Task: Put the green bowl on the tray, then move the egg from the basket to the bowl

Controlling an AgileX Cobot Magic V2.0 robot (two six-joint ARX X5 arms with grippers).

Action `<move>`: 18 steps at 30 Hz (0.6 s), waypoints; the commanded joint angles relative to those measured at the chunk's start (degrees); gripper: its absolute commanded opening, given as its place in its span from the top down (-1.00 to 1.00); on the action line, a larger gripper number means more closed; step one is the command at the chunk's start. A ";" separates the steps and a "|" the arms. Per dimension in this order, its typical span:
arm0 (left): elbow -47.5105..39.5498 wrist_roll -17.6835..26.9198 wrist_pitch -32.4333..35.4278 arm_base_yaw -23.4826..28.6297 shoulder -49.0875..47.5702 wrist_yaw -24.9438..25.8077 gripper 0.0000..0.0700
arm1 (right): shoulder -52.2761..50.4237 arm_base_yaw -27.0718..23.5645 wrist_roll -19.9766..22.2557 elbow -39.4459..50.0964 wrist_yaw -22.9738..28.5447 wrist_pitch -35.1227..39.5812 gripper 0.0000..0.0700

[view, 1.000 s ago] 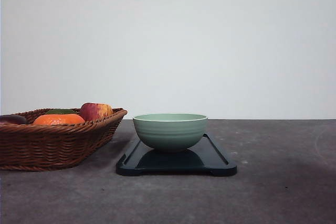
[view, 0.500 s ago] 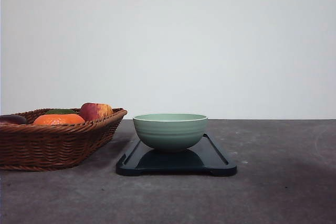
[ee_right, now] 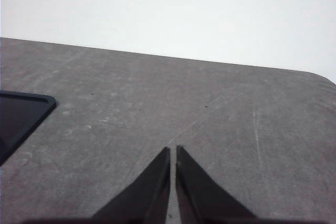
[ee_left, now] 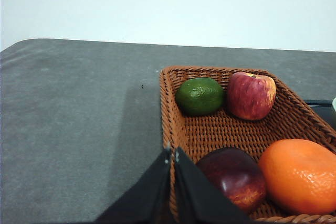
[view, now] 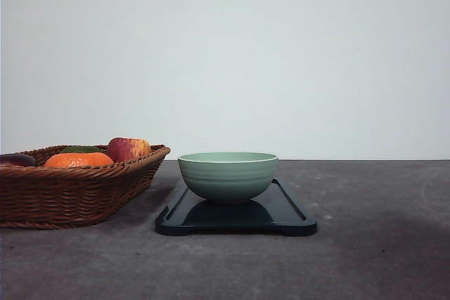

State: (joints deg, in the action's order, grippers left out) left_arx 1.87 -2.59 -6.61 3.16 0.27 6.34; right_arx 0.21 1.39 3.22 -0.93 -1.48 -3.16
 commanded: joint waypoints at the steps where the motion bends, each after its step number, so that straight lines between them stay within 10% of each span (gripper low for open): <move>1: -1.11 0.20 0.61 0.15 -0.09 0.08 1.00 | 0.00 -0.13 0.20 0.24 0.04 0.61 0.97; 18: -1.11 0.20 0.61 0.15 -0.09 0.08 1.00 | 0.00 -0.13 0.20 0.24 0.04 0.61 0.97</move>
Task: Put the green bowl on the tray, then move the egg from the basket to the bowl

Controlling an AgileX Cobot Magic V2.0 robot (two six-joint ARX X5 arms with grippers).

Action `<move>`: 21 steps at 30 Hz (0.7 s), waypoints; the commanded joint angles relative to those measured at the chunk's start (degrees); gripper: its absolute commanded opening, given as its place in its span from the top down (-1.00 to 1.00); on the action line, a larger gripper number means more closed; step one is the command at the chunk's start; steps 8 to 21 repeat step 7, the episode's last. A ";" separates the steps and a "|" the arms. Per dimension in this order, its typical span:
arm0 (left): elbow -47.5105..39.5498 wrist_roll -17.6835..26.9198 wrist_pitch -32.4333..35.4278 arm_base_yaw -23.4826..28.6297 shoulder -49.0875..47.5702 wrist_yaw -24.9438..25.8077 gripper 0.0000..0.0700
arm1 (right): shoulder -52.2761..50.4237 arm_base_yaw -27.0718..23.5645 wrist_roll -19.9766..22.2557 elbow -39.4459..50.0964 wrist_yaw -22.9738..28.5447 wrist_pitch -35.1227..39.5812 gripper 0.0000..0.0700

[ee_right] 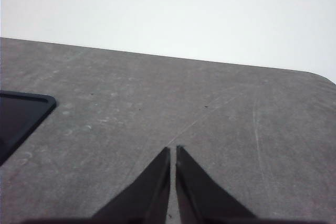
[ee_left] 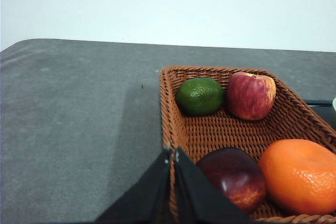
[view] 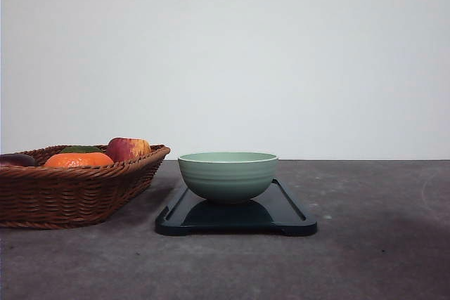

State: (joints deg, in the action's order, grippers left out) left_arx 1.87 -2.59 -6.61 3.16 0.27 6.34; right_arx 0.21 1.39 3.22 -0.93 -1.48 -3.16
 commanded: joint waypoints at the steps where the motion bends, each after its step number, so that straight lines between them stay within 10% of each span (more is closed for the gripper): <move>1: -1.11 0.20 0.61 0.15 -0.09 0.08 1.00 | 0.00 -0.13 0.20 0.24 0.04 0.61 0.97; 21: -1.11 0.20 0.61 0.15 -0.09 0.08 1.00 | 0.00 -0.13 0.20 0.24 0.04 0.61 0.97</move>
